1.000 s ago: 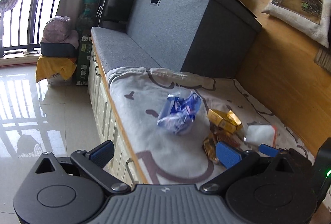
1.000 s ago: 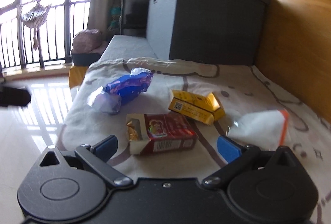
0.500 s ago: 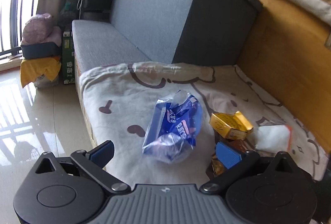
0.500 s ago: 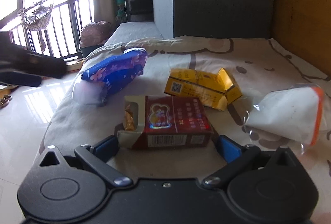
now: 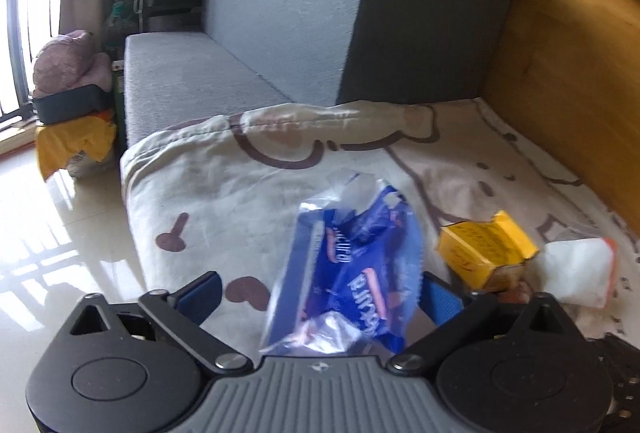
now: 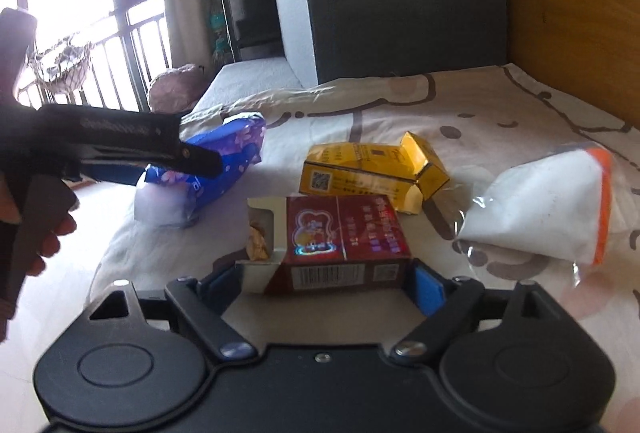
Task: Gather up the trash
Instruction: 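Grasp the blue wrapper packet with the left tool while the right tool grasps the red cigarette box, then lift the blue packet with the left tool while the right tool lifts the red box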
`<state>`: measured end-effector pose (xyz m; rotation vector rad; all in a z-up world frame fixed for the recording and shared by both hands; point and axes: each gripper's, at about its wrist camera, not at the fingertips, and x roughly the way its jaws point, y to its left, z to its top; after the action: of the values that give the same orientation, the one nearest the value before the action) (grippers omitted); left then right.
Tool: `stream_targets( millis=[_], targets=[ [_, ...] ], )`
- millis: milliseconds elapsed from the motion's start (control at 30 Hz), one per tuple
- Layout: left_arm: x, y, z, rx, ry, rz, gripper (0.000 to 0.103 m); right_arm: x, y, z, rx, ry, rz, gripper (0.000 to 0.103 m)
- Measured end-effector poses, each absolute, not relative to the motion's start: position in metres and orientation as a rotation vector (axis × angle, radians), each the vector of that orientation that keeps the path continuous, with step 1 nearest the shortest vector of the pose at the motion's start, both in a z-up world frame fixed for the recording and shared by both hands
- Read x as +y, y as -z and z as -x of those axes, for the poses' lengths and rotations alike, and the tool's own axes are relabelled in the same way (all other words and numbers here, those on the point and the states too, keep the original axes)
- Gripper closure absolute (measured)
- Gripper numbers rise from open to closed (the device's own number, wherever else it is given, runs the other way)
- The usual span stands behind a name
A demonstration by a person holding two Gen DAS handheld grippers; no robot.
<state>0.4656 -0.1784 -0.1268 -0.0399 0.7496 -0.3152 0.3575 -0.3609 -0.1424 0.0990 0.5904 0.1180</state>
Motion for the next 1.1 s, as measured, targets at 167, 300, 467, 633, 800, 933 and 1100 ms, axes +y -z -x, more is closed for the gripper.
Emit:
stream_targets(
  millis=[167,300,467,633,800,933,1100],
  targets=[
    [-0.175,0.134,-0.467,0.778,0.261,0.052,0.039,-0.363,0.142,-0.354,0.577,-0.115,-0.114,0.015],
    [-0.176,0.136,-0.455,0.749,0.279,0.002,0.048,-0.365,0.142,-0.353,0.565,-0.113,-0.127,0.015],
    [-0.174,0.136,-0.433,0.721,0.286,-0.015,0.057,-0.366,0.142,-0.350,0.562,-0.092,-0.128,0.016],
    [-0.171,0.137,-0.406,0.701,0.287,-0.020,0.061,-0.370,0.142,-0.339,0.552,-0.069,-0.164,0.016],
    [-0.165,0.132,-0.382,0.695,0.289,-0.002,0.065,-0.371,0.141,-0.327,0.540,-0.039,-0.179,0.016],
    [-0.160,0.127,-0.361,0.677,0.287,-0.022,0.066,-0.368,0.140,-0.311,0.546,-0.017,-0.179,0.016],
    [-0.157,0.120,-0.336,0.641,0.288,-0.088,0.067,-0.367,0.140,-0.283,0.554,-0.003,-0.205,0.016]
  ],
)
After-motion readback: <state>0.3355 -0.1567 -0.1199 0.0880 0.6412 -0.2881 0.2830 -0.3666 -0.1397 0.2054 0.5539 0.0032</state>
